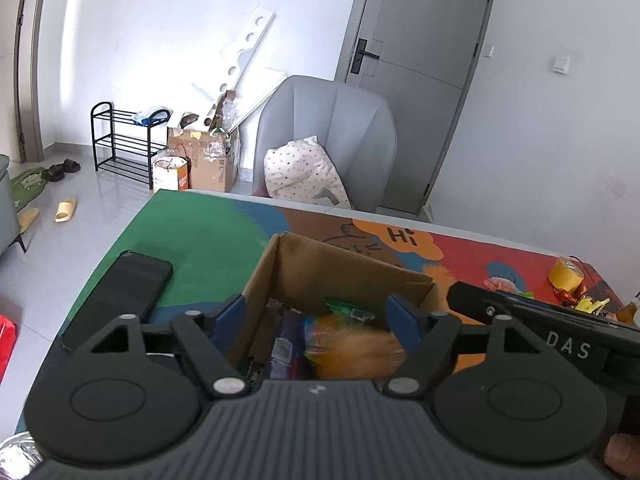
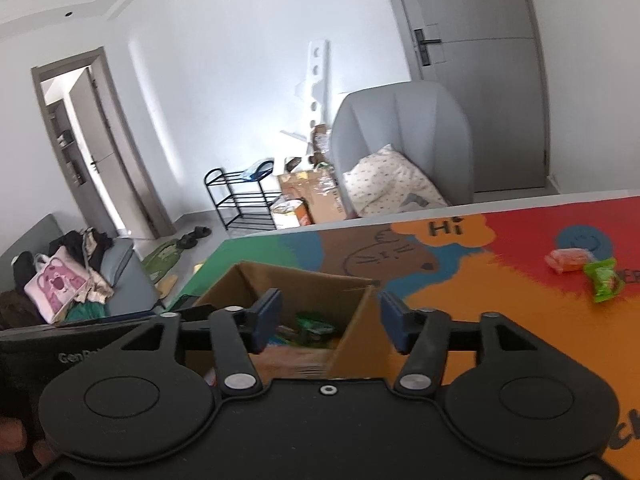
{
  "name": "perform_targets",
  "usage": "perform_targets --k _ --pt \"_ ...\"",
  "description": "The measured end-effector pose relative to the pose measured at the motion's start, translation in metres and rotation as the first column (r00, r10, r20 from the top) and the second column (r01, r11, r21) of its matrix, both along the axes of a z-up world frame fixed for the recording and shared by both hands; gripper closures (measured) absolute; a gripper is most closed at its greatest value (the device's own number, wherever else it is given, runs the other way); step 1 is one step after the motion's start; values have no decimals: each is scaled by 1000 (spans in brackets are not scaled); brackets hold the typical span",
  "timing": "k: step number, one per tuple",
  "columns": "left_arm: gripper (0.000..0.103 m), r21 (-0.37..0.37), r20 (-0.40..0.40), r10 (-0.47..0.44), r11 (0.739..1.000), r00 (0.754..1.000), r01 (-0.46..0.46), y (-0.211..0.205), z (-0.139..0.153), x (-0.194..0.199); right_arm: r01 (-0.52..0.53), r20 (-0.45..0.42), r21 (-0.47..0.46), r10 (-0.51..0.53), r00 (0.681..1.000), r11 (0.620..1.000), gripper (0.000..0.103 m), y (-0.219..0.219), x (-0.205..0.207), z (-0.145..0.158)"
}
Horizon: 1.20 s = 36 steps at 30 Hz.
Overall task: Organize snacks
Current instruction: 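Carry both snacks over the cardboard box and open both grippers, then move both tools back over the remaining snacks on the table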
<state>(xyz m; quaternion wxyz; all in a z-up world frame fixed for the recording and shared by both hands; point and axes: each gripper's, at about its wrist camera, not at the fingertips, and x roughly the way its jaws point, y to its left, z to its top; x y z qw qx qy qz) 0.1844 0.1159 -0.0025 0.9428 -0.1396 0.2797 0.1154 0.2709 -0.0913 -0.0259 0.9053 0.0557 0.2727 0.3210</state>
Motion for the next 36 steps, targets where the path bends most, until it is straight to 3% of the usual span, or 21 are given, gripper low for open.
perform_targets --k 2,5,18,36 --pt "21 4 4 -5 1000 1000 5 -4 0 1 17 -2 2 -17 1000 1000 36 -7 0 0" --pt "18 5 1 -8 1000 1000 8 -10 -1 5 44 -3 14 -44 999 999 19 -21 1 -1" --pt "11 21 -5 -71 997 997 71 -50 -2 21 142 -11 18 -142 990 990 0 -73 6 -5" --pt "10 40 -33 -178 983 983 180 -120 -9 56 271 -57 35 -269 962 962 0 -152 24 -23"
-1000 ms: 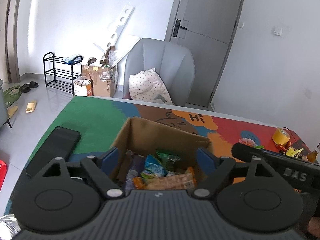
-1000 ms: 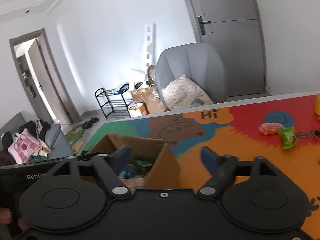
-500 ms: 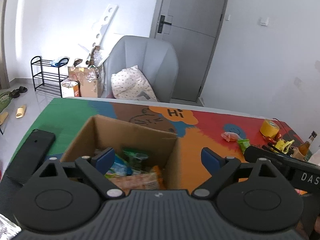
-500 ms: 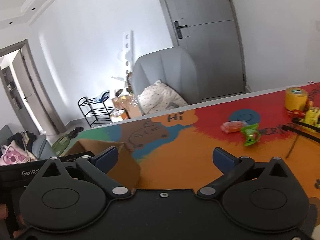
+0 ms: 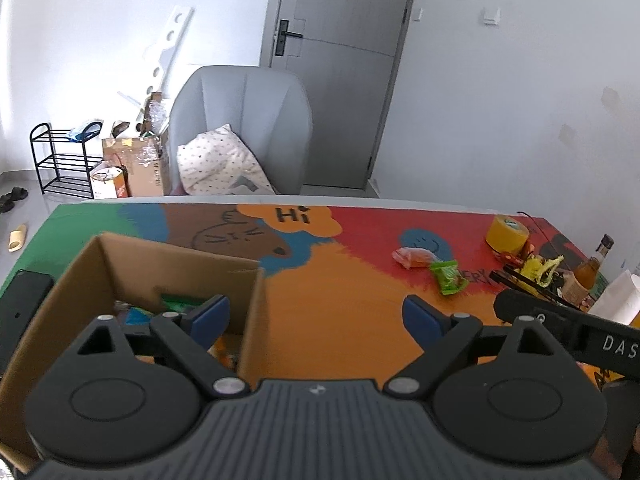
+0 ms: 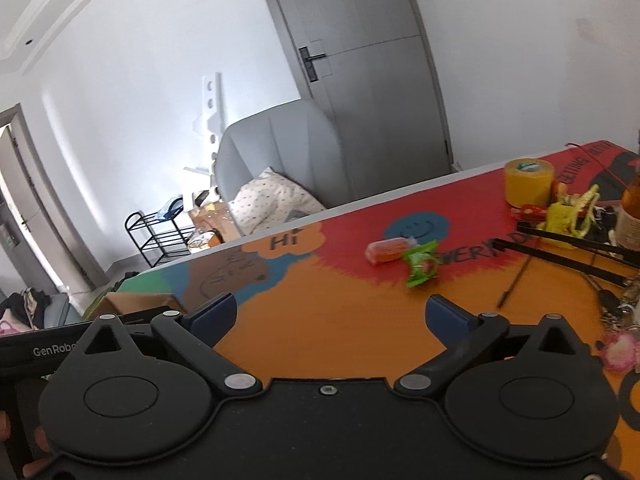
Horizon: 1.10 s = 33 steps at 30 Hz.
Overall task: Organize snacks
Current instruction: 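Move both tools back over the remaining snacks on the table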
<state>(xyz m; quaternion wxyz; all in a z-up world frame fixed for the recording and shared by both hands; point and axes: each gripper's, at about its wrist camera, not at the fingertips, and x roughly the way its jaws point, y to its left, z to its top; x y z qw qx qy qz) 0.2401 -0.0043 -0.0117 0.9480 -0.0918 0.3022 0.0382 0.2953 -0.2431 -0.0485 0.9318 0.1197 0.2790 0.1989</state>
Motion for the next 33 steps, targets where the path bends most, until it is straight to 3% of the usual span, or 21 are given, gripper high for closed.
perform_targets --k 16,20,29,33 --pt "10 21 -31 -50 998 998 51 -48 -15 44 71 -45 31 -70 997 997 1 -51 33 -27" --pt "11 27 -31 -65 997 997 66 -57 -16 62 76 -82 92 -69 994 993 9 -60 48 -31" --pt "13 35 -19 -106 994 994 107 -77 -16 106 92 -103 108 -81 991 990 21 -67 85 -36" --pt "21 35 -24 -109 993 994 110 -81 -23 123 75 -118 111 -62 991 991 27 -63 102 -42"
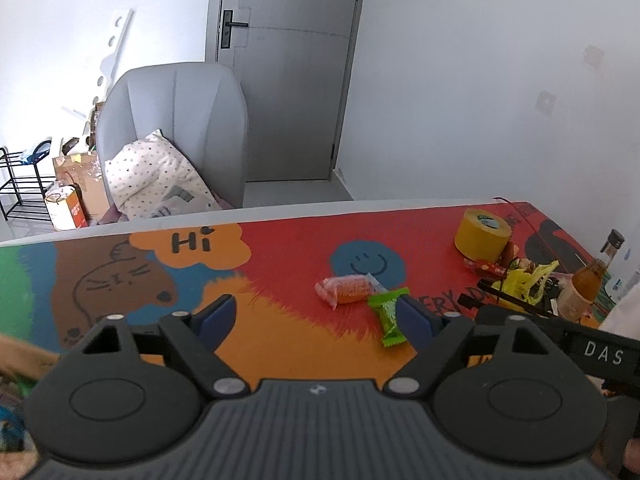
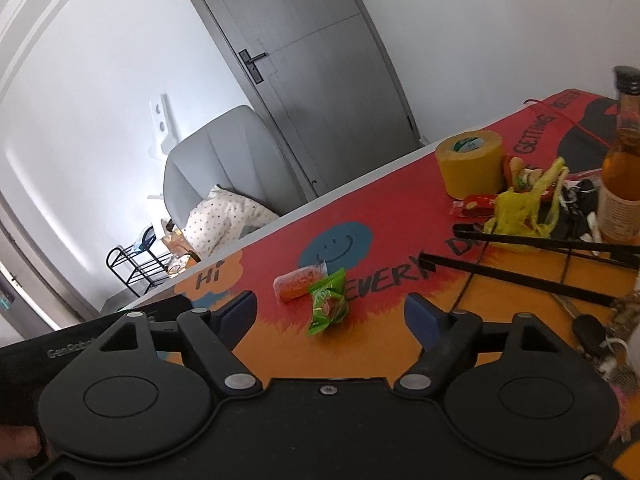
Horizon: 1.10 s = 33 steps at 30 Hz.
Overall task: Organize snacks
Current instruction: 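Move both tools back over the remaining snacks on the table, then grasp the orange-clear pack with the left gripper while the right gripper grasps the green packet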
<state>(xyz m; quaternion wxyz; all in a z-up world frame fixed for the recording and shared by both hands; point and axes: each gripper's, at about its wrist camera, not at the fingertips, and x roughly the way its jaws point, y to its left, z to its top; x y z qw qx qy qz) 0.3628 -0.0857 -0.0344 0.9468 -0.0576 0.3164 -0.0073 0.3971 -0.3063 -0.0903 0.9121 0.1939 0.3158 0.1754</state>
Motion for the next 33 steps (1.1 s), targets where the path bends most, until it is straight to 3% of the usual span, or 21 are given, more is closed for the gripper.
perform_targets --k 5,11,15,22,25,33 --pt "35 -19 -33 4 1000 999 -5 1 -12 24 -22 -29 19 22 999 1000 35 6 23 -8" --pt "42 -55 -52 -1 998 999 -2 2 -26 54 -57 -69 32 59 996 998 45 17 53 -22" --pt "49 -100 -88 13 995 996 -22 4 -38 77 -74 -98 26 76 992 997 45 25 68 -34" --pt "51 -133 -115 6 991 993 -21 13 -51 105 -118 -109 -54 111 988 992 55 41 83 -49" --pt "51 -144 -119 -7 990 993 -10 13 -57 113 -118 -110 -102 106 988 988 72 45 87 -46" --pt "50 -161 -104 -44 987 994 27 5 -71 116 -92 -89 -132 80 993 987 74 39 79 -44"
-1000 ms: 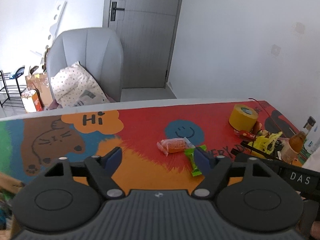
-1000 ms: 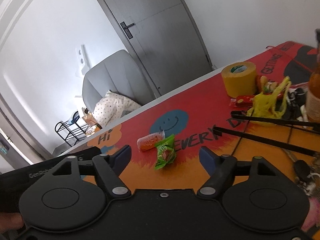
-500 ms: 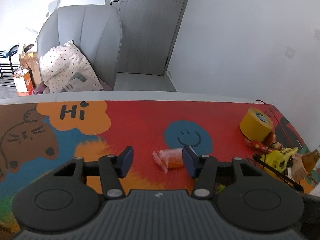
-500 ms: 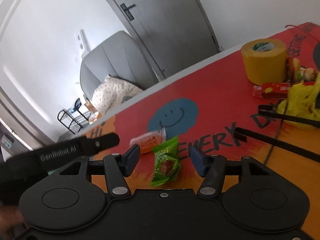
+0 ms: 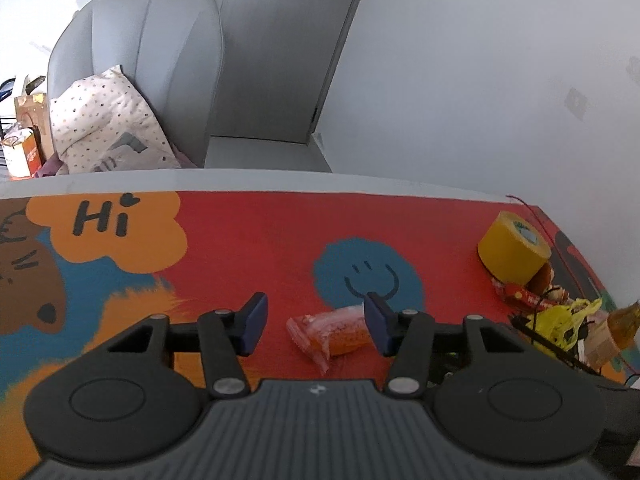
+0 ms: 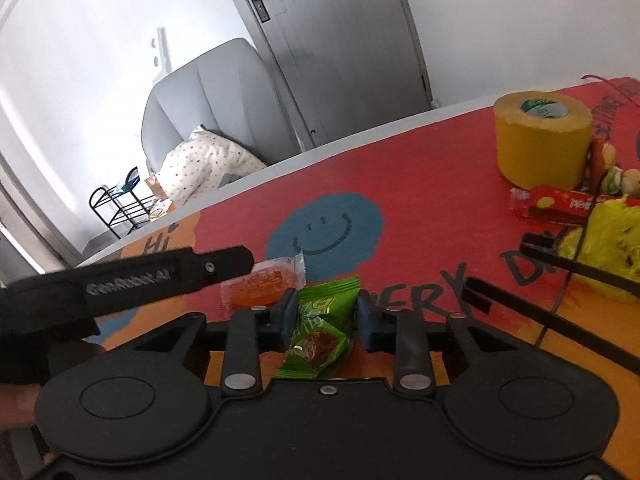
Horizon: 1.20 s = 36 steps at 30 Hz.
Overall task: Organize snacks
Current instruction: 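Grasp the orange-clear pack with the left gripper while the right gripper grasps the green packet, then carry both packs into the cardboard box and open both grippers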
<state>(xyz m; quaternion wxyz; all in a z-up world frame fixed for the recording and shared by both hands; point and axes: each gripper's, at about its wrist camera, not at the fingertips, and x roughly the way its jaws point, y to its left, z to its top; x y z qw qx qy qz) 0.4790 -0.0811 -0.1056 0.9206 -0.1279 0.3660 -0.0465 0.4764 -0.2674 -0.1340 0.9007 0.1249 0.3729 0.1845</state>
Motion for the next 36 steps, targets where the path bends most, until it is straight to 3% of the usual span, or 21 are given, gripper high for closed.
perform_targets --k 10,14,16,18,20,29,36 --pt "50 8 -1 -39 999 999 39 -12 -12 3 44 8 -12 -44 999 999 74 -10 -10 3" --pt "52 61 22 -50 997 999 48 -21 -15 0 56 8 -8 -56 998 998 74 -13 -15 4" --pt "59 52 26 -49 998 998 47 -21 -16 0 60 9 -7 -60 998 998 74 -13 -18 5" --pt "75 47 20 -52 998 998 51 -21 -15 -2 58 13 -7 -58 998 998 75 -13 -22 7" --pt "81 30 3 -57 998 998 57 -21 -15 -5 54 20 -6 -54 998 999 75 -11 -25 9" --pt "83 15 -22 8 1000 1000 -7 -10 -1 -46 41 49 27 -42 998 999 75 -9 -48 24" --pt "83 32 24 41 999 999 -42 5 30 -94 -1 83 51 -3 997 999 75 7 -74 41"
